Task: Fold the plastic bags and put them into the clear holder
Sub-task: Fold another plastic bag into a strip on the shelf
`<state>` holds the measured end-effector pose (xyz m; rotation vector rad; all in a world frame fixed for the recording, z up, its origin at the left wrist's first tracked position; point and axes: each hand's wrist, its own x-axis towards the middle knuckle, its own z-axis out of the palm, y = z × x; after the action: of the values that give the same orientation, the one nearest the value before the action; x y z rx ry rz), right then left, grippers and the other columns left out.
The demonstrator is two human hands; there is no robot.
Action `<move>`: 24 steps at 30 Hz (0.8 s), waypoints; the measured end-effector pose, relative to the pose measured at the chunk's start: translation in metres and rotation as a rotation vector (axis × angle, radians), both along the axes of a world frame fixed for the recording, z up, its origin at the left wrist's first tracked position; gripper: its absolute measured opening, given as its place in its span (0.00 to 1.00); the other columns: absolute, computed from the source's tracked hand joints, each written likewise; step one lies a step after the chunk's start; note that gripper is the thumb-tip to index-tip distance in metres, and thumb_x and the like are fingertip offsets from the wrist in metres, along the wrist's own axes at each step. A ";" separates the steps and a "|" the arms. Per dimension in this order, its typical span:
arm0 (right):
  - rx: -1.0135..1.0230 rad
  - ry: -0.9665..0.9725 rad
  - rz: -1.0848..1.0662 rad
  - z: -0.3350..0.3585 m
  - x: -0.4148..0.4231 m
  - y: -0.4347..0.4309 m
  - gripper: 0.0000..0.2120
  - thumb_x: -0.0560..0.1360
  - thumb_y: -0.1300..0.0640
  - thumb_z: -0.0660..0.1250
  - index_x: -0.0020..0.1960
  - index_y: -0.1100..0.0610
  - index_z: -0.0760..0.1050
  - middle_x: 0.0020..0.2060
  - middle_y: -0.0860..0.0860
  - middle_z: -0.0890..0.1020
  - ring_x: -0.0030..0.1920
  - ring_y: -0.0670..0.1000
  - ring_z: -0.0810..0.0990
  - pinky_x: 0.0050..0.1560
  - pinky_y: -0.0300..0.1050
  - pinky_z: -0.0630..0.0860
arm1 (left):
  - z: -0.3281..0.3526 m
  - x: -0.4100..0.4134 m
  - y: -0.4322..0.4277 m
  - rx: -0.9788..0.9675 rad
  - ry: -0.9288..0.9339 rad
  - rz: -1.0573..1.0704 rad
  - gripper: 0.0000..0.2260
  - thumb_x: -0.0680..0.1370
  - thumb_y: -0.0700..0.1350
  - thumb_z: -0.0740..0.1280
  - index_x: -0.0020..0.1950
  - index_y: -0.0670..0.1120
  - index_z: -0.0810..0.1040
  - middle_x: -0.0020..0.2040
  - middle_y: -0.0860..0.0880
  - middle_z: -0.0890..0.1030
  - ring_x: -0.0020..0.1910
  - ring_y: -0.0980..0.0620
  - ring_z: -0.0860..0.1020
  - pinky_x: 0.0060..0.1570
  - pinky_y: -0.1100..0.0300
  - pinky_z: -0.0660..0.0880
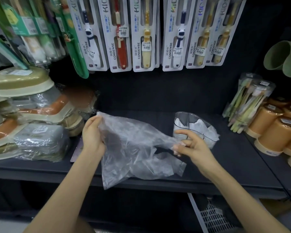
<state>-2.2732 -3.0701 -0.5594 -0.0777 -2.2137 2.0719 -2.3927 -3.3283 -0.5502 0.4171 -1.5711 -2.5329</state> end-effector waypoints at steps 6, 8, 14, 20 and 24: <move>0.096 -0.216 -0.137 -0.015 -0.018 0.031 0.16 0.74 0.67 0.69 0.61 0.60 0.75 0.32 0.54 0.79 0.30 0.46 0.75 0.31 0.35 0.71 | -0.015 -0.011 -0.006 -0.283 0.029 -0.029 0.06 0.80 0.43 0.66 0.44 0.46 0.79 0.40 0.48 0.78 0.45 0.47 0.76 0.50 0.54 0.76; 0.139 -0.233 -0.168 -0.016 -0.024 0.039 0.14 0.75 0.66 0.67 0.61 0.60 0.76 0.30 0.53 0.77 0.30 0.46 0.72 0.31 0.37 0.69 | -0.018 -0.013 0.000 -0.376 0.068 -0.045 0.05 0.80 0.44 0.66 0.46 0.45 0.78 0.38 0.48 0.78 0.38 0.52 0.77 0.39 0.61 0.76; 0.149 -0.280 -0.328 -0.006 -0.057 0.068 0.22 0.76 0.66 0.65 0.69 0.55 0.70 0.30 0.52 0.73 0.28 0.46 0.68 0.30 0.40 0.66 | -0.025 -0.035 0.028 -0.576 0.067 -0.148 0.05 0.79 0.44 0.67 0.45 0.45 0.78 0.39 0.47 0.79 0.37 0.52 0.76 0.32 0.65 0.75; 0.394 -0.405 -0.426 0.005 -0.046 0.080 0.36 0.74 0.37 0.65 0.76 0.50 0.57 0.61 0.54 0.76 0.51 0.56 0.79 0.44 0.48 0.75 | -0.012 -0.043 0.047 -0.093 -0.292 -0.456 0.18 0.78 0.57 0.65 0.50 0.41 0.80 0.46 0.43 0.83 0.45 0.45 0.81 0.50 0.49 0.77; 1.009 -0.244 -0.506 -0.011 -0.001 0.057 0.33 0.75 0.33 0.56 0.73 0.51 0.63 0.58 0.54 0.77 0.58 0.59 0.77 0.52 0.52 0.74 | -0.011 -0.027 0.038 -0.480 -0.353 -0.430 0.26 0.76 0.64 0.63 0.55 0.40 0.73 0.51 0.42 0.77 0.50 0.43 0.76 0.53 0.49 0.75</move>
<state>-2.2743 -3.0130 -0.5706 -0.7193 -2.7097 0.6019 -2.4198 -3.2903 -0.5613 0.5280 -2.5627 -2.3065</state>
